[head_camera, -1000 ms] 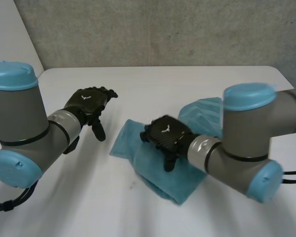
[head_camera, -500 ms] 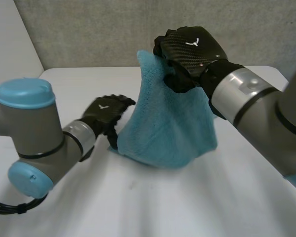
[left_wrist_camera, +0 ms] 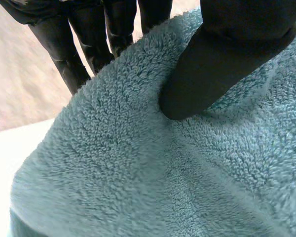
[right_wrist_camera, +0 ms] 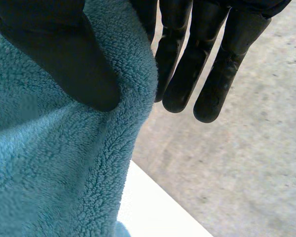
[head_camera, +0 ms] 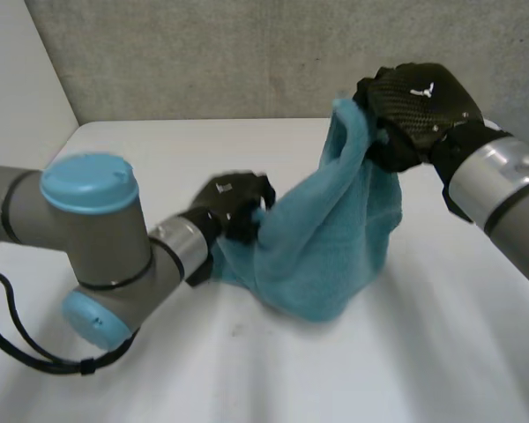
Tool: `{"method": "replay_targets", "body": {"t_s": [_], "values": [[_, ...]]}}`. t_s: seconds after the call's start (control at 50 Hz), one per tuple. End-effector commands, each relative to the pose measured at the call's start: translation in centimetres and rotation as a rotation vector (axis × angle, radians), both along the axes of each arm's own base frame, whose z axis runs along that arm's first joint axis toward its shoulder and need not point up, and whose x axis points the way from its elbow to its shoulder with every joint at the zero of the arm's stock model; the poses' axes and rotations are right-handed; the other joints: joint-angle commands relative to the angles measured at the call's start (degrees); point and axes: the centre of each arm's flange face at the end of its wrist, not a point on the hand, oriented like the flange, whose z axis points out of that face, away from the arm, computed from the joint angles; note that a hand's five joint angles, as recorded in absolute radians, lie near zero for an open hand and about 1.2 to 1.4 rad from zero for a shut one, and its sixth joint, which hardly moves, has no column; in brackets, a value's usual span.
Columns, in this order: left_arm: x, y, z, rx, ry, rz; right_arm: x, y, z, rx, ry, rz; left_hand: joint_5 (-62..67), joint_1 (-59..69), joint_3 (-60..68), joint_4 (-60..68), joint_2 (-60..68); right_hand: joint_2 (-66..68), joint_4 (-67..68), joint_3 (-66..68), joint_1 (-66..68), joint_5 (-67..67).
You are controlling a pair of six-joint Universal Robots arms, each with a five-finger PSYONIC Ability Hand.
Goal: Fold the laundry
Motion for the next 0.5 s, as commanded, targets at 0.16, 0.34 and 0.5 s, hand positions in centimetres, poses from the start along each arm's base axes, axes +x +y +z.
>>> {"method": "replay_targets", "body": {"t_s": [0.16, 0.34, 0.5], "values": [[2.5, -3.9, 20.4, -0.758, 0.468, 0.323, 1.7, -6.8, 9.5, -0.496, -0.332, -0.163, 12.69, 14.47, 11.87, 11.91, 11.73, 12.65, 11.67, 12.12, 24.98, 14.77], [4.3, -1.1, 11.5, -0.536, 0.246, 0.354, 2.5, -4.2, 2.1, -0.291, -0.294, -0.061, 12.69, 14.47, 11.87, 11.91, 11.73, 12.65, 11.67, 12.12, 24.98, 14.77], [6.2, 4.5, 0.8, -0.148, -0.057, 0.29, 1.6, -1.1, -6.7, 0.023, -0.004, -0.009, 12.69, 14.47, 11.87, 11.91, 11.73, 12.65, 11.67, 12.12, 24.98, 14.77]]}}
